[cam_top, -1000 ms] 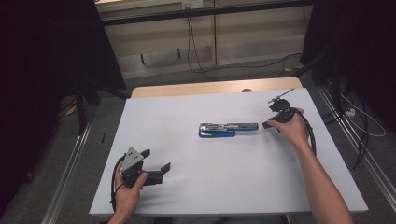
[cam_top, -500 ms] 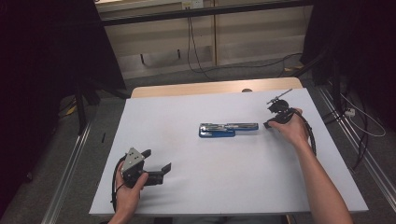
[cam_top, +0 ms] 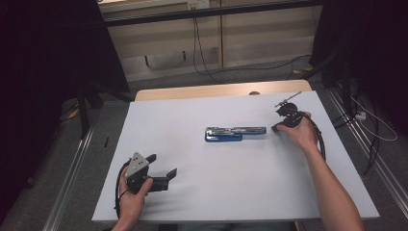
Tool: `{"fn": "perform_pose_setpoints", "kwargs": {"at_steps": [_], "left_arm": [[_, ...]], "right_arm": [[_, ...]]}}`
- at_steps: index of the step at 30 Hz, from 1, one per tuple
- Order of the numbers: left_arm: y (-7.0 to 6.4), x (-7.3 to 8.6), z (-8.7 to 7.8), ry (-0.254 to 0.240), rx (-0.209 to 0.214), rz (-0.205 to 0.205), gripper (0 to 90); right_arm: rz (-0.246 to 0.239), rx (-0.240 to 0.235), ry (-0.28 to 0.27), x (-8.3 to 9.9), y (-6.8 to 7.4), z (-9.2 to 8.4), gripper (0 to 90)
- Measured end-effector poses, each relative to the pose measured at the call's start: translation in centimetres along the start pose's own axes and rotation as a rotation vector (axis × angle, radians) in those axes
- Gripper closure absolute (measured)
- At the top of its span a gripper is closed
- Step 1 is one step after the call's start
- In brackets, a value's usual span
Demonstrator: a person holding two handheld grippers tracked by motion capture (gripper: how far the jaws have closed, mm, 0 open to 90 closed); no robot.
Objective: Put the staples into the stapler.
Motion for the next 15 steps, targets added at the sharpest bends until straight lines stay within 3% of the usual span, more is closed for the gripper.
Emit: {"fn": "perform_pose_setpoints", "kwargs": {"at_steps": [15], "left_arm": [[0.13, -0.03, -0.16, -0.006, -0.006, -0.009, 4.5]], "right_arm": [[0.001, -0.014, -0.03, -0.11, 0.03, -0.5, 79.1]]}}
Point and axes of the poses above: each handheld gripper's, and its own axes: z roughly forward along the jaws, x roughly out of its underside, y roughly to its left, the point moved 6 cm from there along z, roughly forward along the jaws, and after that the axes turned 4 degrees about y, right-handed, at the moved point
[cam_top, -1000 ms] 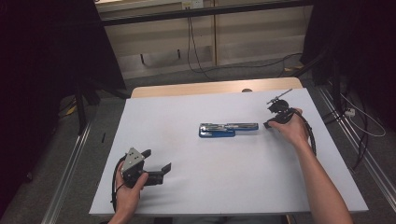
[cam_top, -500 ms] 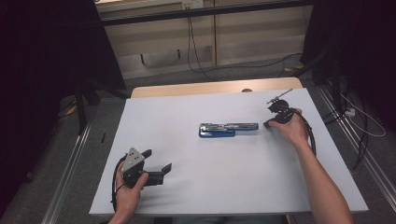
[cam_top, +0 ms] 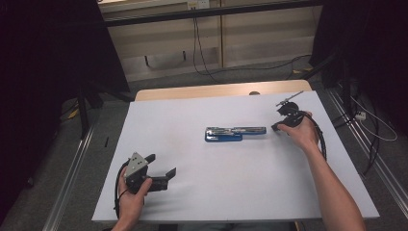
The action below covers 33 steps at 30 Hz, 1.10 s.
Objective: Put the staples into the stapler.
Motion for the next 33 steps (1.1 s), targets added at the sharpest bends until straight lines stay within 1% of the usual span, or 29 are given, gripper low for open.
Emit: {"fn": "perform_pose_setpoints", "kwargs": {"at_steps": [4, 5, 9, 14, 18, 25, 26, 29, 33], "left_arm": [[0.1, 0.1, 0.1, 0.003, 0.0, -0.006, 4.3], [0.1, 0.1, 0.0, 0.003, 0.0, -0.005, 4.3], [0.0, 0.1, 0.0, 0.003, 0.004, -0.006, 4.3], [0.0, 0.1, 0.1, 0.004, 0.005, -0.005, 4.3], [0.0, 0.1, 0.1, 0.004, 0.004, -0.004, 4.2], [0.0, 0.0, 0.0, 0.002, 0.005, -0.001, 4.3], [0.0, 0.0, 0.0, 0.001, 0.003, -0.001, 4.3], [0.1, 0.0, 0.0, 0.002, 0.001, -0.004, 4.3], [0.1, 0.0, 0.0, -0.001, 0.003, -0.011, 4.3]], "right_arm": [[0.015, 0.001, -0.012, 0.0, 0.0, -0.2, 79.2], [0.005, 0.0, -0.015, 0.0, -0.1, -0.3, 79.2], [0.008, 0.004, -0.032, -0.2, -0.1, -0.6, 79.2], [-0.004, 0.0, -0.034, -0.2, 0.1, -0.7, 79.2], [-0.001, 0.0, -0.042, -0.3, 0.2, -0.9, 79.1], [-0.02, -0.001, -0.074, -0.7, 0.5, -1.6, 79.2], [-0.014, 0.0, -0.077, -0.7, 0.5, -1.6, 79.2], [-0.028, 0.002, -0.082, -0.8, 0.7, -1.8, 79.2], [-0.03, 0.003, -0.091, -0.9, 0.8, -1.9, 79.2]]}}
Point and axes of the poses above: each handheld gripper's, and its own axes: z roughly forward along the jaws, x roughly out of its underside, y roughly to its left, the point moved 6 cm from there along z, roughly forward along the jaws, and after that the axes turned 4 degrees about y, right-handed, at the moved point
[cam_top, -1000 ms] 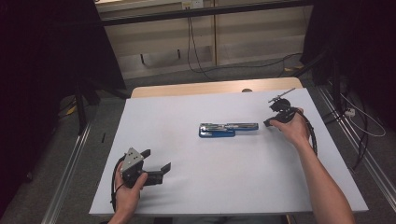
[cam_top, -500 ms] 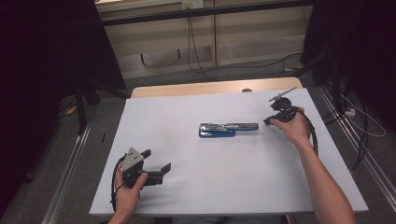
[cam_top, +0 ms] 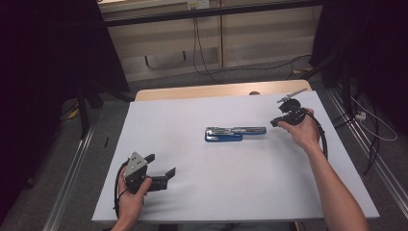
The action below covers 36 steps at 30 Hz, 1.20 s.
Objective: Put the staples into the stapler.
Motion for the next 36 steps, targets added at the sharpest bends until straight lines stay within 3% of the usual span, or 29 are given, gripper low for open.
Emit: {"fn": "perform_pose_setpoints", "kwargs": {"at_steps": [11, 25, 36], "left_arm": [[0.1, -0.1, -0.1, -0.013, -0.013, -0.006, 3.8], [0.2, -0.1, -0.1, -0.013, -0.005, -0.018, 3.8], [0.2, -0.1, -0.1, -0.013, -0.005, -0.022, 3.8]], "right_arm": [[-0.033, 0.011, -0.027, -0.7, 0.8, -0.3, 79.2], [-0.026, -0.034, -0.074, -2.0, 1.7, -0.9, 79.2], [-0.067, -0.051, -0.111, -3.0, 3.2, -0.8, 79.2]]}}
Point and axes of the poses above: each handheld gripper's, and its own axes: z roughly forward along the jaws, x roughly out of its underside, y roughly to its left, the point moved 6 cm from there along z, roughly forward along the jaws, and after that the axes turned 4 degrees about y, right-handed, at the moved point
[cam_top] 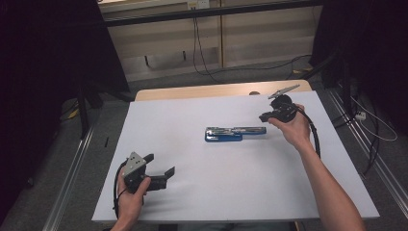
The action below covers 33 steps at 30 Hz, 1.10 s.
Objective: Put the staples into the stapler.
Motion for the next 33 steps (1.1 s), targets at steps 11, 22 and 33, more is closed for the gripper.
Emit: {"fn": "perform_pose_setpoints", "kwargs": {"at_steps": [11, 22, 33], "left_arm": [[0.0, 0.1, 0.1, 0.008, 0.0, 0.001, 3.8], [0.1, 0.1, 0.0, 0.014, 0.0, 0.004, 3.8], [0.1, 0.2, 0.0, 0.016, 0.0, 0.004, 3.8]], "right_arm": [[-0.03, -0.019, -0.006, -0.6, 1.1, 0.3, 79.2], [-0.085, -0.072, -0.019, -1.0, 2.6, 1.0, 79.2], [-0.11, -0.11, -0.026, -1.5, 3.7, 1.5, 79.2]]}}
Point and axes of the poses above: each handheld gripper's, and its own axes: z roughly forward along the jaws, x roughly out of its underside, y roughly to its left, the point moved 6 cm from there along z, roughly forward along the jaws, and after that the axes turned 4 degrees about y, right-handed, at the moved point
